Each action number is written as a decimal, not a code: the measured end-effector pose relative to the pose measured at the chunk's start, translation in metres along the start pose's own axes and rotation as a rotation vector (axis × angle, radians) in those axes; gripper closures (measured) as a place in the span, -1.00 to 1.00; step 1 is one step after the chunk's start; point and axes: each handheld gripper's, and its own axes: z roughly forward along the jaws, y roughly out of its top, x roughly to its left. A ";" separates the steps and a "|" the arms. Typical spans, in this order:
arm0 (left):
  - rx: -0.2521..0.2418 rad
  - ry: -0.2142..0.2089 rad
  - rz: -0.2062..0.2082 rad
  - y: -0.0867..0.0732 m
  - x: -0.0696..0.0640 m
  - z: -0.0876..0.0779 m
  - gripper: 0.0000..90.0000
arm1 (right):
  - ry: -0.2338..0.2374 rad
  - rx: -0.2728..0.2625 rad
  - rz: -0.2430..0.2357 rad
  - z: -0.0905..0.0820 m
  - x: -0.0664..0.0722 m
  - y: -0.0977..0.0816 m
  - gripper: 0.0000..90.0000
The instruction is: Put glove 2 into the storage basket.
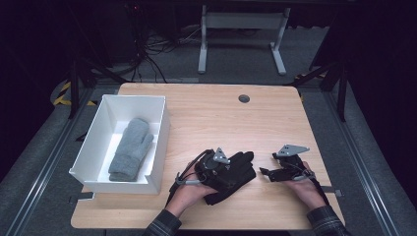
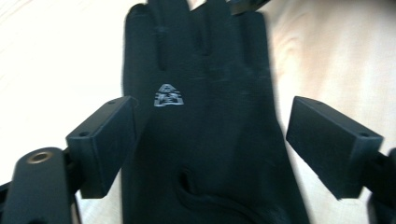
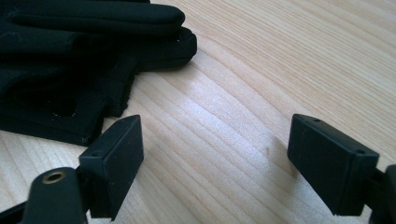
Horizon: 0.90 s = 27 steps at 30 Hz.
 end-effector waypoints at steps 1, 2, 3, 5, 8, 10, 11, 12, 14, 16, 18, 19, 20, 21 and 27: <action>0.003 0.013 -0.001 0.001 0.001 0.004 -0.66 | -0.001 -0.001 0.000 0.000 0.000 0.000 -0.59; 0.014 0.026 0.001 0.001 0.002 0.007 -0.67 | -0.001 -0.002 0.001 0.000 0.000 0.000 -0.60; 0.021 0.037 0.002 0.001 0.002 0.010 -0.67 | 0.000 -0.002 0.000 0.000 0.000 0.000 -0.60; 0.055 0.054 0.024 0.001 0.002 0.016 -0.67 | 0.001 -0.005 0.000 0.001 -0.001 0.000 -0.61; 0.076 0.045 0.021 -0.001 0.003 0.021 -0.66 | 0.002 -0.010 0.000 0.001 0.000 -0.001 -0.62; 0.085 0.046 0.031 -0.001 0.003 0.022 -0.63 | 0.002 -0.011 0.000 0.001 0.000 -0.001 -0.62; 0.088 0.043 0.031 -0.002 0.003 0.023 -0.61 | 0.001 -0.010 0.000 0.001 0.000 -0.001 -0.62; 0.090 0.045 0.035 -0.002 0.003 0.024 -0.60 | 0.003 -0.013 0.001 0.001 0.000 -0.001 -0.62; 0.092 0.042 0.035 -0.003 0.002 0.025 -0.59 | 0.004 -0.013 0.000 0.001 0.000 -0.001 -0.62; 0.091 0.025 0.025 -0.004 0.004 0.025 -0.54 | 0.004 -0.016 0.000 0.002 0.001 -0.001 -0.63; 0.080 -0.006 0.010 -0.005 0.004 0.025 -0.43 | 0.004 -0.017 -0.001 0.002 0.001 -0.001 -0.63; 0.088 -0.016 0.026 -0.005 0.004 0.024 -0.36 | 0.003 -0.018 -0.001 0.002 0.001 -0.001 -0.63; 0.085 -0.025 0.022 -0.005 0.003 0.024 -0.25 | 0.003 -0.019 -0.001 0.002 0.001 -0.001 -0.63; 0.090 -0.042 0.037 -0.004 0.001 0.023 -0.10 | 0.003 -0.020 -0.001 0.002 0.001 -0.001 -0.63; 0.092 -0.095 0.011 -0.001 0.000 0.018 0.44 | 0.005 -0.026 -0.003 0.002 0.001 -0.002 -0.64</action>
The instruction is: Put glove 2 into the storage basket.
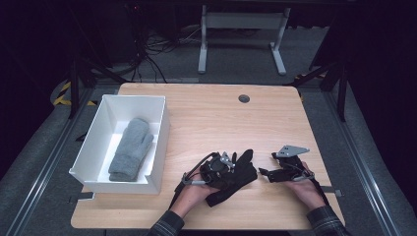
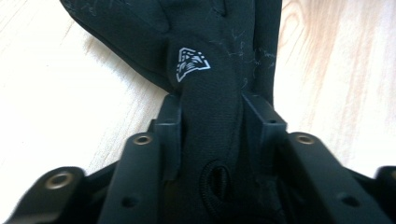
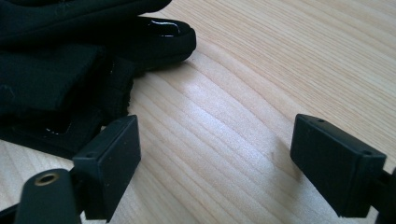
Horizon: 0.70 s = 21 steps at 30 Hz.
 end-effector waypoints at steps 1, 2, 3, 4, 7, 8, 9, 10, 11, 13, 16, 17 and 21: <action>0.003 -0.001 -0.004 0.001 0.000 -0.001 0.46 | 0.001 0.000 0.000 0.000 0.000 0.000 -0.64; 0.003 -0.004 -0.008 0.002 -0.001 -0.003 0.46 | 0.001 0.000 0.000 0.000 0.000 0.000 -0.64; -0.002 -0.005 -0.006 0.002 -0.001 -0.004 0.47 | 0.001 0.000 0.000 0.000 0.000 0.000 -0.64; -0.003 -0.004 -0.004 0.003 -0.001 -0.007 0.47 | 0.001 0.000 0.001 0.000 0.000 0.000 -0.65; -0.017 -0.006 -0.020 0.005 -0.003 -0.016 0.47 | 0.000 0.003 0.001 0.000 0.000 0.000 -0.66; -0.014 -0.006 -0.027 0.006 -0.004 -0.021 0.47 | 0.000 0.003 0.000 0.000 0.000 0.000 -0.67; -0.025 -0.004 -0.028 0.007 -0.004 -0.024 0.47 | 0.000 0.003 0.000 0.000 0.000 0.000 -0.67; -0.030 -0.005 -0.031 0.008 -0.004 -0.030 0.47 | 0.000 0.003 0.001 0.000 0.000 0.000 -0.67; -0.030 -0.005 -0.031 0.008 -0.004 -0.030 0.47 | 0.000 0.003 0.000 0.000 0.000 0.000 -0.67; -0.046 0.011 -0.042 0.011 -0.003 -0.046 0.47 | 0.000 0.003 0.001 0.000 0.000 0.000 -0.67; -0.052 0.016 -0.052 0.013 -0.001 -0.058 0.47 | -0.001 0.003 0.002 0.000 0.000 0.000 -0.67; -0.056 0.022 -0.055 0.014 -0.001 -0.062 0.47 | -0.001 0.003 0.002 0.000 0.000 0.000 -0.67; -0.072 0.052 -0.066 0.019 0.002 -0.086 0.47 | -0.002 0.003 0.003 0.000 0.000 0.000 -0.67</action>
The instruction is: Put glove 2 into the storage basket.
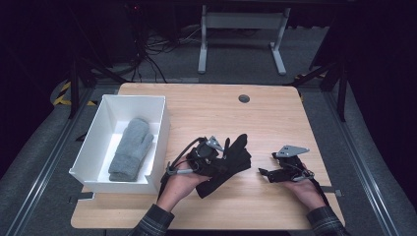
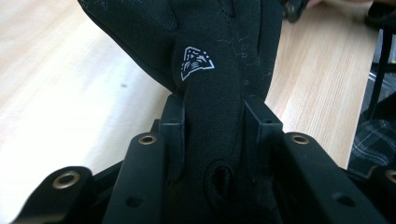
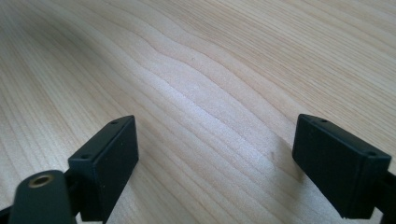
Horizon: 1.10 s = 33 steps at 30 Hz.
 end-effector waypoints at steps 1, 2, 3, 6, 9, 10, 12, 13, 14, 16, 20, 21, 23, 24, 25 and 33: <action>-0.007 0.009 -0.006 0.002 0.002 -0.009 0.47 | 0.000 0.000 0.000 0.000 0.000 0.000 -0.67; -0.012 0.016 -0.010 0.004 0.003 -0.015 0.47 | 0.000 0.000 0.000 0.000 0.000 0.000 -0.67; -0.013 0.023 -0.014 0.006 0.005 -0.021 0.47 | 0.000 0.000 0.000 0.000 0.000 0.000 -0.67; -0.029 0.042 -0.031 0.010 0.009 -0.039 0.47 | 0.000 0.000 0.000 0.000 0.000 0.000 -0.67; -0.052 0.050 -0.048 0.013 0.014 -0.057 0.47 | -0.001 0.000 0.000 0.000 0.000 0.000 -0.67; -0.054 0.054 -0.054 0.013 0.016 -0.063 0.47 | -0.001 0.000 0.000 0.000 0.000 0.000 -0.67; -0.057 0.070 -0.067 0.015 0.021 -0.074 0.47 | -0.001 0.000 0.000 0.000 0.000 0.000 -0.67; -0.062 0.078 -0.075 0.015 0.024 -0.079 0.47 | -0.001 0.000 0.000 0.000 0.000 0.000 -0.67; -0.069 0.087 -0.083 0.015 0.026 -0.085 0.47 | -0.001 0.000 0.000 0.000 0.000 0.000 -0.67; -0.082 0.109 -0.100 0.013 0.032 -0.096 0.47 | -0.001 0.000 0.000 0.000 0.000 0.000 -0.67; -0.101 0.150 -0.138 0.007 0.044 -0.115 0.47 | -0.002 0.001 -0.001 0.000 0.000 0.000 -0.67; -0.108 0.165 -0.150 0.004 0.048 -0.121 0.47 | -0.002 0.001 0.000 0.000 0.000 0.000 -0.67; -0.119 0.184 -0.175 -0.002 0.055 -0.131 0.47 | -0.002 0.001 0.000 0.000 0.000 0.000 -0.67; -0.124 0.193 -0.191 -0.005 0.057 -0.135 0.47 | -0.002 0.001 0.000 0.000 0.000 0.000 -0.67; -0.125 0.201 -0.201 -0.008 0.060 -0.139 0.47 | -0.002 0.001 0.000 0.000 0.000 0.000 -0.67; -0.133 0.302 -0.299 -0.038 0.083 -0.167 0.47 | -0.003 0.001 0.000 0.000 0.000 0.000 -0.68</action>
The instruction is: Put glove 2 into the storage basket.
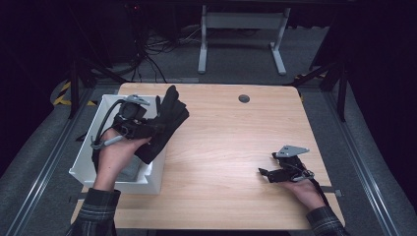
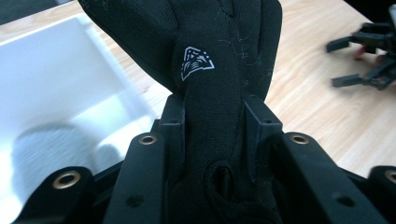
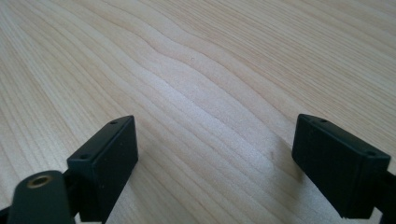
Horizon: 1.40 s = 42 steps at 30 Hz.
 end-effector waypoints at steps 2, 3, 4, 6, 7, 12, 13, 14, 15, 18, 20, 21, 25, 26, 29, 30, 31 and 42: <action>-0.004 0.022 -0.024 -0.006 0.010 -0.005 0.47 | 0.000 0.000 0.000 0.000 0.000 0.000 -0.68; -0.004 0.022 -0.024 -0.006 0.010 -0.005 0.47 | 0.000 0.000 0.000 0.000 0.000 0.000 -0.68; -0.006 0.031 -0.041 -0.009 0.014 -0.007 0.47 | 0.000 0.000 0.000 0.000 0.000 0.000 -0.68; -0.004 0.046 -0.062 -0.014 0.022 -0.010 0.47 | 0.000 0.000 0.000 0.000 0.000 0.000 -0.68; -0.004 0.061 -0.083 -0.019 0.027 -0.011 0.47 | 0.000 0.000 0.001 0.000 0.000 0.000 -0.68; 0.020 0.124 -0.152 -0.036 0.047 -0.010 0.47 | -0.004 -0.001 0.002 0.000 0.000 0.000 -0.68; 0.026 0.130 -0.160 -0.039 0.051 -0.009 0.47 | -0.004 -0.002 0.002 0.000 0.000 0.000 -0.68; 0.029 0.139 -0.171 -0.042 0.054 -0.007 0.47 | -0.004 -0.001 0.003 0.000 0.000 0.000 -0.68; 0.037 0.145 -0.179 -0.044 0.057 -0.005 0.47 | -0.004 -0.001 0.002 0.000 0.000 0.000 -0.68; 0.053 0.165 -0.215 -0.052 0.064 0.004 0.47 | -0.004 -0.001 0.002 0.000 0.000 0.000 -0.68; 0.068 0.175 -0.227 -0.056 0.068 0.012 0.47 | -0.004 -0.001 0.003 0.000 0.000 0.000 -0.68; 0.076 0.181 -0.232 -0.058 0.070 0.016 0.47 | -0.005 -0.001 0.003 0.000 0.000 0.000 -0.68; 0.111 0.192 -0.252 -0.068 0.077 0.034 0.46 | -0.005 -0.001 0.003 0.000 0.000 0.000 -0.68; 0.131 0.197 -0.259 -0.071 0.080 0.040 0.46 | -0.004 -0.001 0.003 0.000 0.000 0.000 -0.68; 0.151 0.224 -0.264 -0.079 0.085 0.053 0.46 | -0.004 -0.001 0.003 0.000 0.000 0.000 -0.68; 0.150 0.222 -0.274 -0.083 0.088 0.056 0.46 | -0.005 -0.001 0.003 0.000 0.000 0.000 -0.68; 0.149 0.227 -0.276 -0.085 0.090 0.057 0.46 | -0.005 -0.001 0.003 0.000 0.000 0.000 -0.68; 0.137 0.240 -0.279 -0.084 0.092 0.054 0.03 | -0.005 -0.001 0.003 0.000 0.000 0.000 -0.68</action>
